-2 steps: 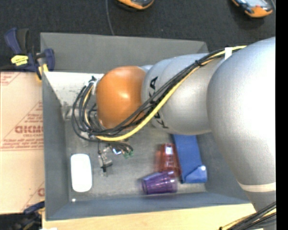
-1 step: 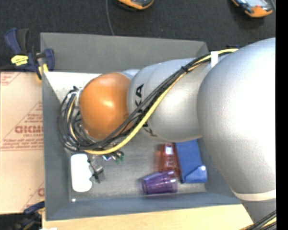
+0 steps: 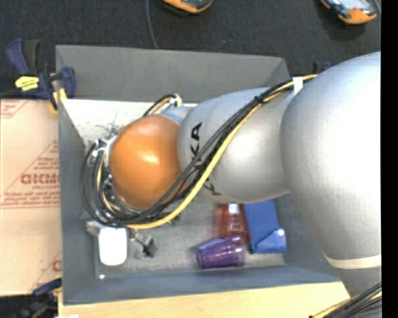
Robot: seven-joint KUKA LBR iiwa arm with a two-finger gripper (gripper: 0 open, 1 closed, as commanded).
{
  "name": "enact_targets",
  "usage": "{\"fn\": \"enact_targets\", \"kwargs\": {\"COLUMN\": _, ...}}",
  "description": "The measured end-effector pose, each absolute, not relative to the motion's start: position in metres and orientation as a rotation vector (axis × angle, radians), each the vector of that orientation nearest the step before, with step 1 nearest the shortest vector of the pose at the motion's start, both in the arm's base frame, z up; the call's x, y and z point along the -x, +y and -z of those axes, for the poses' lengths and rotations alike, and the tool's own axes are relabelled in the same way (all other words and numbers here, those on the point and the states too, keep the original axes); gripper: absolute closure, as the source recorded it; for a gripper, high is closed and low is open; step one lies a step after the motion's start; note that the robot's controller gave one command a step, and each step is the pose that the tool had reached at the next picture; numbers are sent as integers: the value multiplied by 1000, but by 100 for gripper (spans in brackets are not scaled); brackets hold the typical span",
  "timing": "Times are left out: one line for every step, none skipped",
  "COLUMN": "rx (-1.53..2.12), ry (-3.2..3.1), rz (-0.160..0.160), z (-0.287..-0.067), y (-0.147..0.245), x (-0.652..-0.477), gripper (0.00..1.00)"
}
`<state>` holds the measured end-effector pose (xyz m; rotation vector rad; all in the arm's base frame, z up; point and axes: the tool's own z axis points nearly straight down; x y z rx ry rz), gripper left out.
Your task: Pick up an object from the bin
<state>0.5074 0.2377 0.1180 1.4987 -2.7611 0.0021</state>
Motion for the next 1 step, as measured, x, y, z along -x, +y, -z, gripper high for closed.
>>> {"fn": "enact_targets", "kwargs": {"rx": -1668, "ry": -2668, "rz": -6, "z": -70, "y": 229, "x": -525, "gripper": 0}}
